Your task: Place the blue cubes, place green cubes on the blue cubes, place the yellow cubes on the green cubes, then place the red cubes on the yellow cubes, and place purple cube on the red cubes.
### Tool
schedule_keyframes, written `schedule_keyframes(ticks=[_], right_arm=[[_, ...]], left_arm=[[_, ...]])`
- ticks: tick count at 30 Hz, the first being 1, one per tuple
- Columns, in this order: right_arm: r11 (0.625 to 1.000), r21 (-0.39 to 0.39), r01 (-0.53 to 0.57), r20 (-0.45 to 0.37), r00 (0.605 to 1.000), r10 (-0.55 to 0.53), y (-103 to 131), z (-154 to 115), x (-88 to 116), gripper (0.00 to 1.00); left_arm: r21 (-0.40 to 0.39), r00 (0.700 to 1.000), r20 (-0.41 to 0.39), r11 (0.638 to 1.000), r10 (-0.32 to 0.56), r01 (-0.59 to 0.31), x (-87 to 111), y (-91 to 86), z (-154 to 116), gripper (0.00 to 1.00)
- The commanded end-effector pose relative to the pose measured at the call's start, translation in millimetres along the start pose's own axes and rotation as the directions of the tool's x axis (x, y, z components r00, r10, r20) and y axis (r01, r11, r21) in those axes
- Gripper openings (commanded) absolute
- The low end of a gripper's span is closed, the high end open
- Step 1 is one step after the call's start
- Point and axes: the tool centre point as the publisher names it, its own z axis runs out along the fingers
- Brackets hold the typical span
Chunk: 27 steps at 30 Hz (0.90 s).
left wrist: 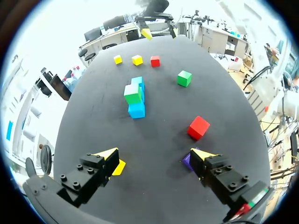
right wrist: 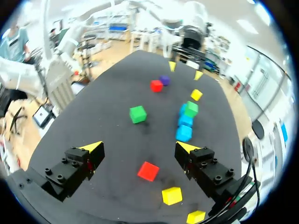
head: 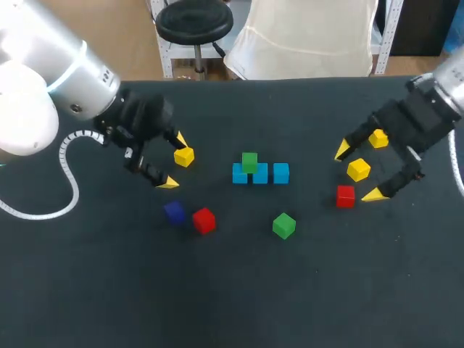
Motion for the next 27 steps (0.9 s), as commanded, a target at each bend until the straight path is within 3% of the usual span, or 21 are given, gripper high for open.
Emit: schedule_keyframes(ticks=[1,8,13,27], right_arm=[[0.955,-0.253,0.157,-0.128,0.973,-0.194,-11,20,-10,1.00],[0.915,-0.346,0.207,-0.154,0.950,-0.272,-10,56,-21,1.00],[0.889,-0.389,0.242,-0.118,0.944,-0.309,-7,76,-28,1.00],[0.881,-0.399,0.256,-0.097,0.943,-0.318,-5,103,-38,1.00]], left_arm=[[-0.001,1.000,0.002,1.000,0.002,-0.002,0.8,-0.4,0,1.00],[-0.001,1.000,0.002,1.000,0.002,-0.002,0.8,-0.4,0,1.00],[-0.001,1.000,0.002,1.000,0.002,-0.002,0.8,-0.4,0,1.00],[-0.001,1.000,0.002,1.000,0.002,-0.002,0.8,-0.4,0,1.00]])
